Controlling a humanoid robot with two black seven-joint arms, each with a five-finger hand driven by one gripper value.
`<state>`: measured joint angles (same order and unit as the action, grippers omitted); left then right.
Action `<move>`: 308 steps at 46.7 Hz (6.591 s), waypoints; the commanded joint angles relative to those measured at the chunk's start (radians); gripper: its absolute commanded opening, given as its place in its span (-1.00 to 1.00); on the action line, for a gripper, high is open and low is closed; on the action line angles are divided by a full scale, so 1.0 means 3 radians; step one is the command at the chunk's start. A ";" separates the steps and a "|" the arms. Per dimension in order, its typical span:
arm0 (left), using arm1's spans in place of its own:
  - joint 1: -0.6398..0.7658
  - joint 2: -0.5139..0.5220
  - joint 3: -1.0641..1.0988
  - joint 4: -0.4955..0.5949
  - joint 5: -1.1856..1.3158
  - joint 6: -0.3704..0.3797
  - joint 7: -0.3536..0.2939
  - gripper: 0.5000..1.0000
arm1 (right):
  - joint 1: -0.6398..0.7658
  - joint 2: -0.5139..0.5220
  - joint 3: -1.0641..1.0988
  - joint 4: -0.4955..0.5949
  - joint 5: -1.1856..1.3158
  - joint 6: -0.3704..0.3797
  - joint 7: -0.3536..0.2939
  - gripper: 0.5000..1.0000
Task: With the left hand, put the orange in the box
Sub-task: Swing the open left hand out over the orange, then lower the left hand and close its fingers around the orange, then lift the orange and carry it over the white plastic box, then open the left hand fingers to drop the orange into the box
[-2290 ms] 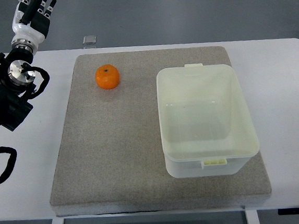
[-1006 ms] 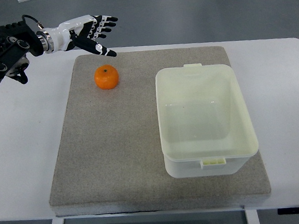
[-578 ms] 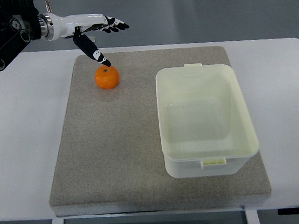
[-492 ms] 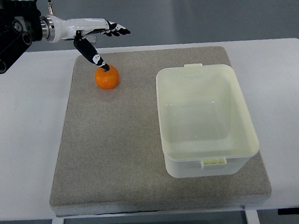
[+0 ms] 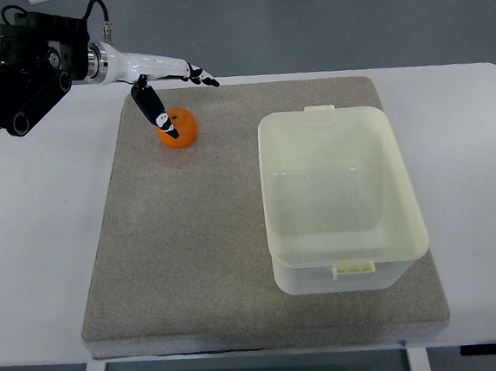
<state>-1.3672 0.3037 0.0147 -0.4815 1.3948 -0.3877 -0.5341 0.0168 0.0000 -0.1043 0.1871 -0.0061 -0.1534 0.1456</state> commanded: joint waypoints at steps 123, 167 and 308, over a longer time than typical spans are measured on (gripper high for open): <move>0.0211 -0.0169 0.0785 0.0480 -0.0262 0.0684 -0.0137 -1.00 | 0.0000 0.0000 0.0000 0.0000 0.0000 0.0000 0.0000 0.73; -0.0172 -0.0205 0.0785 0.0552 -0.0533 0.0689 -0.0147 -1.00 | 0.0005 0.0000 0.0000 0.0000 0.0000 0.0000 -0.0005 0.73; -0.0479 0.0368 0.0002 -0.2496 -0.0436 0.1016 -0.0142 0.52 | 0.0000 0.0000 0.0000 0.0000 0.0000 0.0000 0.0000 0.73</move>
<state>-1.5110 0.4093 0.0136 -1.2427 1.2618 -0.0816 -0.5768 0.0170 0.0000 -0.1043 0.1869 -0.0061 -0.1534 0.1453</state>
